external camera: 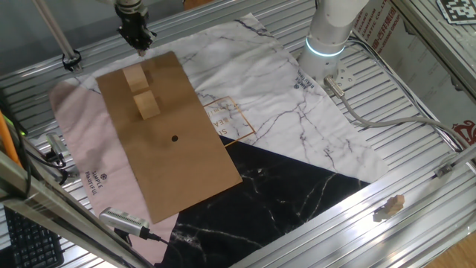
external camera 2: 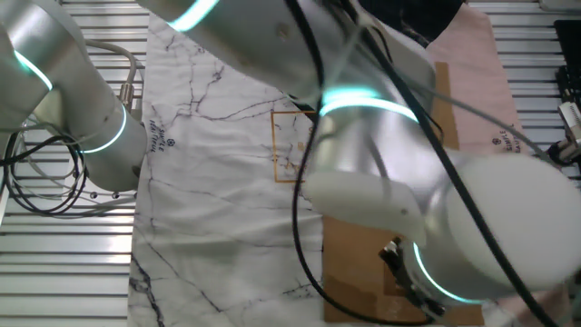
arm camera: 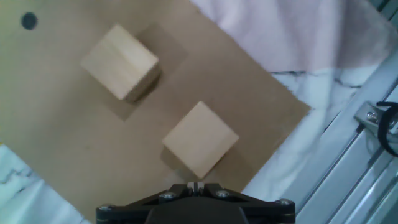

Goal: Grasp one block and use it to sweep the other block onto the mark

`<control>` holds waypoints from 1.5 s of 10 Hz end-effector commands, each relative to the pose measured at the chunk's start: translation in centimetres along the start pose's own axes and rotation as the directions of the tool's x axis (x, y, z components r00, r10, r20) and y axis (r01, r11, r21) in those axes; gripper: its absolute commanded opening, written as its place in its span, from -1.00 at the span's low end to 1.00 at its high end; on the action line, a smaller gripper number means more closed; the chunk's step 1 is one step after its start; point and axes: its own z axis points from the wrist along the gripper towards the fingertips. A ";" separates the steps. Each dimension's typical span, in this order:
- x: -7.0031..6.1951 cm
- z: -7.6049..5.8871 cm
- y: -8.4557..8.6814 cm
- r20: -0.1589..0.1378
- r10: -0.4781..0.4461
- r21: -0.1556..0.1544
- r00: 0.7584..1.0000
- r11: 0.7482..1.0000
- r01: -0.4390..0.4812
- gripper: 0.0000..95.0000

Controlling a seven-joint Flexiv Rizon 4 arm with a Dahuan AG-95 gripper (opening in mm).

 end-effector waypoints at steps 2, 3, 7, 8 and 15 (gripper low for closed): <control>-0.4 0.6 -0.9 0.008 -0.015 -0.015 1.000 1.000 0.015 -1.00; -1.0 0.7 -0.9 0.004 -0.055 -0.009 0.998 0.998 0.056 -1.00; -1.8 1.2 -0.5 0.001 -0.375 -0.004 0.927 0.927 0.375 -1.00; -1.8 1.3 -0.5 0.000 -0.436 0.002 0.900 0.900 0.436 -1.00; -3.6 1.7 -1.2 0.017 -0.558 0.003 0.830 0.830 0.558 -1.00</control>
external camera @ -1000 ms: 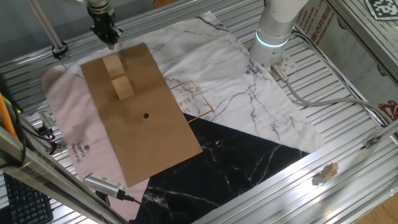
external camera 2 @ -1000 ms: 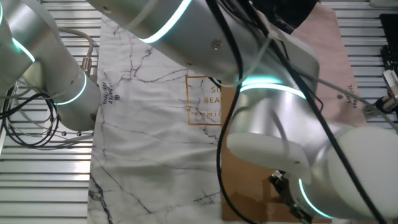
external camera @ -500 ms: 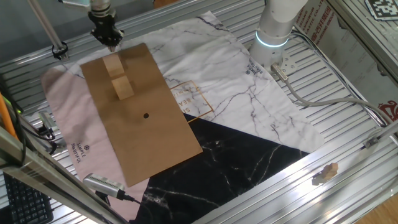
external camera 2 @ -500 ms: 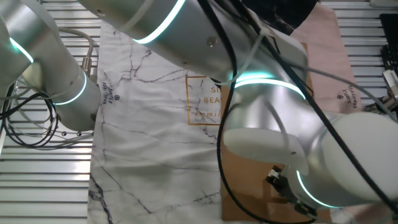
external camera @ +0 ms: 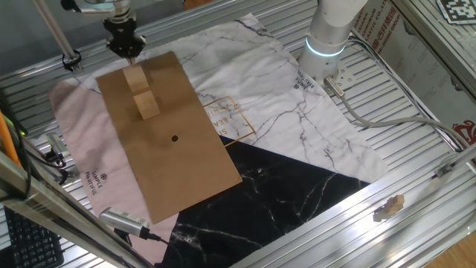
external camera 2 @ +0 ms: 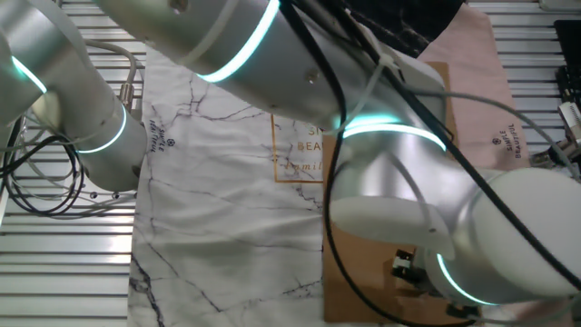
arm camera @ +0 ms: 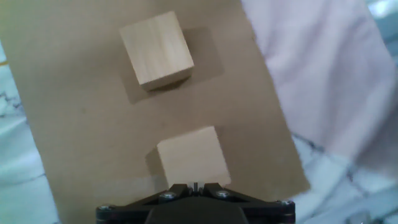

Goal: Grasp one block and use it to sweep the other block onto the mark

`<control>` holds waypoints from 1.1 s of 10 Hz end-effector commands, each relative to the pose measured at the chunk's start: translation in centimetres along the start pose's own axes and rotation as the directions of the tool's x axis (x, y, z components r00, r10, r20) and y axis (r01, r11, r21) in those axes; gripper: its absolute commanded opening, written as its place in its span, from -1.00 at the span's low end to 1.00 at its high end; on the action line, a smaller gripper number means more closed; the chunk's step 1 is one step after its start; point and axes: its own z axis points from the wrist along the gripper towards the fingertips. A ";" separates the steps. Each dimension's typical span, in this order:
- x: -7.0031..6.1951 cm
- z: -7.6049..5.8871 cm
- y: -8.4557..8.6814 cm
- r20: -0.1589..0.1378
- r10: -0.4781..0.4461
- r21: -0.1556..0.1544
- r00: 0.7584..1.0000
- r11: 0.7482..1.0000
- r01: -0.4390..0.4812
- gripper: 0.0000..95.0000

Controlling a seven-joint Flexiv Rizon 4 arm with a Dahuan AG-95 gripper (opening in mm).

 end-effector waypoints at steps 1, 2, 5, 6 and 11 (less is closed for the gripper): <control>-0.9 -0.2 -0.3 -0.003 -0.039 0.002 0.999 0.999 0.039 -1.00; -1.2 -0.3 -0.4 -0.001 -0.045 0.002 0.999 0.999 0.045 -1.00; -1.5 -0.3 -0.6 0.006 -0.062 0.003 0.998 0.998 0.062 -1.00; -1.7 -0.2 -0.8 0.015 -0.087 0.002 0.996 0.996 0.087 -1.00; -2.3 0.5 -0.9 0.011 -0.094 -0.005 0.996 0.996 0.094 -1.00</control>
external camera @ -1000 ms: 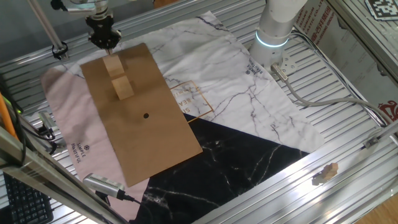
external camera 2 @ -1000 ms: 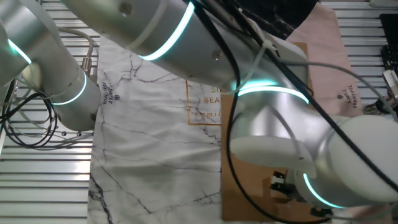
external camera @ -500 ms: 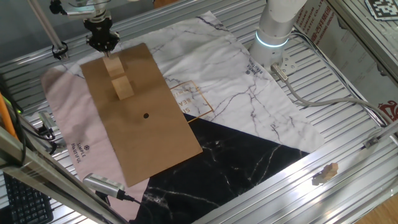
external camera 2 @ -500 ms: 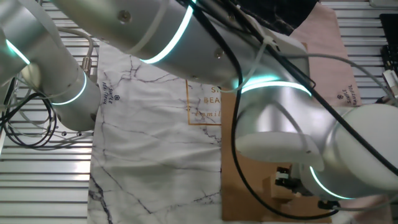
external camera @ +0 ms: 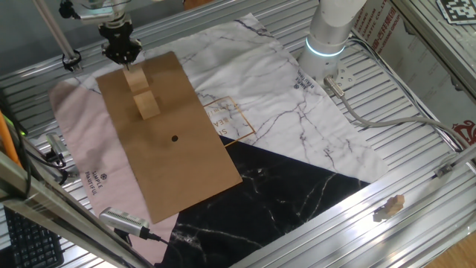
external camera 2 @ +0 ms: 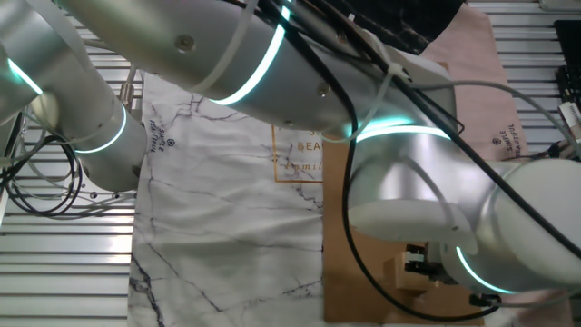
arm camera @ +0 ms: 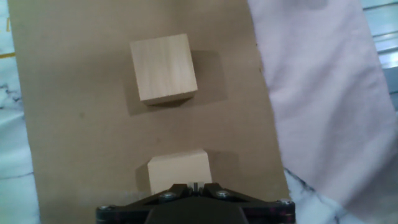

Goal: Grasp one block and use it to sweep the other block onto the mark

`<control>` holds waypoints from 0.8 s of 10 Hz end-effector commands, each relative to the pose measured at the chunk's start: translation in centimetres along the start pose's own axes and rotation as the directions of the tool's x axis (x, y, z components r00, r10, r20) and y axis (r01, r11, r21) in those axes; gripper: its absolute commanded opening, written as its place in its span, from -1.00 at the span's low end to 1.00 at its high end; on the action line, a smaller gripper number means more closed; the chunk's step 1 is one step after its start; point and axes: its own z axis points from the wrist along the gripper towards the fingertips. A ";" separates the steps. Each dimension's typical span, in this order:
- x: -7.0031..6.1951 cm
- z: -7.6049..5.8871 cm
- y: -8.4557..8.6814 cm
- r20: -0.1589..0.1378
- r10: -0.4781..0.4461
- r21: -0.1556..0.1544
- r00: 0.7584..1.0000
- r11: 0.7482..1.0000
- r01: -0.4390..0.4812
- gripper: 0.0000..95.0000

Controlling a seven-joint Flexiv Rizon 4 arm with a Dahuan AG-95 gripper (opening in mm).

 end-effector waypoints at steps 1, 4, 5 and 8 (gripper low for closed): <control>0.0 0.0 0.0 0.001 0.004 0.000 1.000 1.000 -0.004 -1.00; 0.0 0.1 0.0 -0.004 -0.008 -0.006 1.000 1.000 0.008 -1.00; 0.0 0.1 0.0 -0.004 -0.020 -0.008 1.000 1.000 0.020 -1.00; -0.1 0.1 0.0 -0.005 -0.040 -0.013 0.999 0.999 0.040 -1.00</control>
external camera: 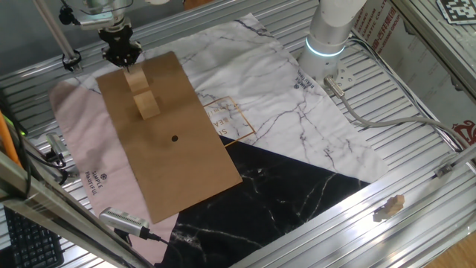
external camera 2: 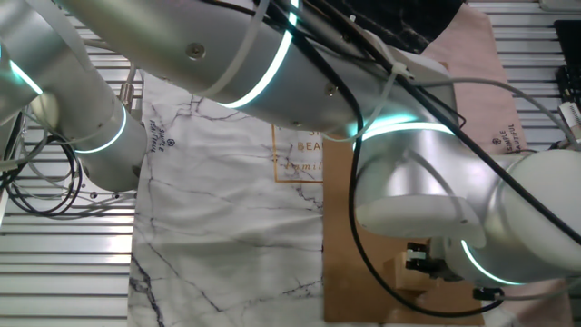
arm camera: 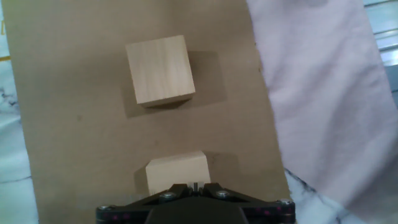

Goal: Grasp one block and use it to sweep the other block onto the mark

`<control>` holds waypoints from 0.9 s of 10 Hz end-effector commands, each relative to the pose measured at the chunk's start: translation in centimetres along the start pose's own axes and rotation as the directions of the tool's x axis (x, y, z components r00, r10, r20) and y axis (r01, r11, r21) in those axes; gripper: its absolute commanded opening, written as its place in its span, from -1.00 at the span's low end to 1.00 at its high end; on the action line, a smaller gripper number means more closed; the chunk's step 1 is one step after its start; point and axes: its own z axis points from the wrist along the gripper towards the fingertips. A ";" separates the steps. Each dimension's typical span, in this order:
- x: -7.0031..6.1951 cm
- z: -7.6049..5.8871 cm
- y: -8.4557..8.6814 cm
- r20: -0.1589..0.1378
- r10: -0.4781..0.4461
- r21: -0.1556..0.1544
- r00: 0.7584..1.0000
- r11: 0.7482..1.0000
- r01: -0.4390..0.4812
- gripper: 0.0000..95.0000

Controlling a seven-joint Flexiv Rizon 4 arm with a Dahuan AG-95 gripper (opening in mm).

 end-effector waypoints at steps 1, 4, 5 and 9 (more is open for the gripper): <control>0.0 0.0 0.0 -0.002 -0.003 -0.005 1.000 1.000 0.003 -1.00; 0.0 0.0 0.0 -0.004 -0.005 -0.012 1.000 1.000 0.005 -1.00; 0.0 0.0 0.0 -0.005 -0.011 -0.015 1.000 1.000 0.011 -1.00; 0.0 0.0 0.0 0.005 -0.058 -0.025 0.998 0.998 0.058 -0.20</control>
